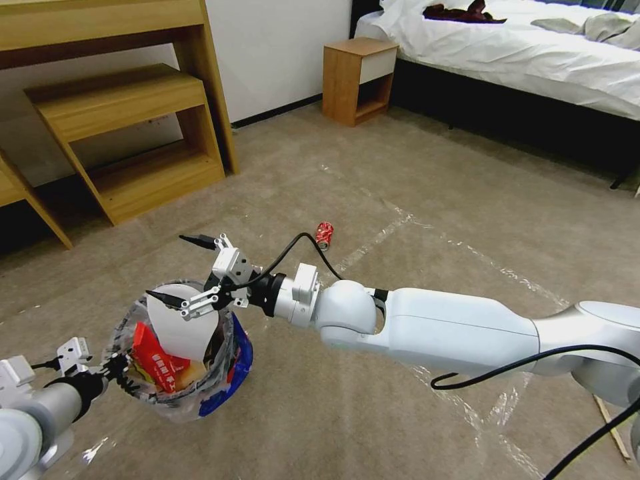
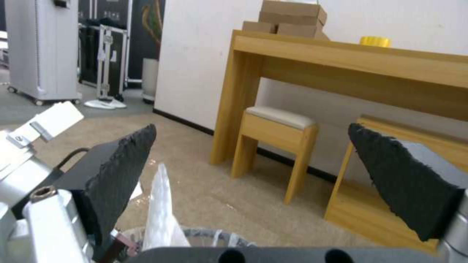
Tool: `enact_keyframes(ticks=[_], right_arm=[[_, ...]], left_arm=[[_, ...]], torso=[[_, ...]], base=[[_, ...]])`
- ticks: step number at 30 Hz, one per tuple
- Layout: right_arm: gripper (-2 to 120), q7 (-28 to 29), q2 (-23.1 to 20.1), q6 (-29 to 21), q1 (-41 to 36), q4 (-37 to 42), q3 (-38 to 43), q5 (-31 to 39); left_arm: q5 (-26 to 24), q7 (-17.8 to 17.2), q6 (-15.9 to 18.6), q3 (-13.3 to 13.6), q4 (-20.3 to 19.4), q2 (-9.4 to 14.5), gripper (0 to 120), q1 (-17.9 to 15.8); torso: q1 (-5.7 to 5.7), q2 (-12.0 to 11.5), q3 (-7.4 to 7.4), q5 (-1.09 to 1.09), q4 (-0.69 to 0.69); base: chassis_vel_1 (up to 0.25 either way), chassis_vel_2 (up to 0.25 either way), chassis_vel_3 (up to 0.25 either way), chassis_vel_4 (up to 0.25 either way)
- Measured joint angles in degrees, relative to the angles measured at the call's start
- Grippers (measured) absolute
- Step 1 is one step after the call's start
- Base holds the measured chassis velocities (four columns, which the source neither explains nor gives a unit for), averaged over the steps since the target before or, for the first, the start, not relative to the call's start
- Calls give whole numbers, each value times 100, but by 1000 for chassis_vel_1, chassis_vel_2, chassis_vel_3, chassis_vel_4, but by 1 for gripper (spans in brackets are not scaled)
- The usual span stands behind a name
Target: Pick up the trash bin and place the garbage on the floor into it.
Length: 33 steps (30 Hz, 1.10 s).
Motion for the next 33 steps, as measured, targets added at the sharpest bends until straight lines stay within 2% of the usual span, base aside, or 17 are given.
enact_keyframes(ticks=[22, 33], right_arm=[[100, 0, -62, 5, -29, 167, 415, 205], [100, 9, -38, 3, -40, 161, 438, 202]], left_arm=[[34, 18, -16, 19, 76, -15, 0, -43], [87, 42, -18, 56, 50, -101, 0, -32]], torso=[[0, 0, 0, 1, 0], [0, 0, 0, 1, 0]], base=[[0, 0, 0, 0], [0, 0, 0, 0]])
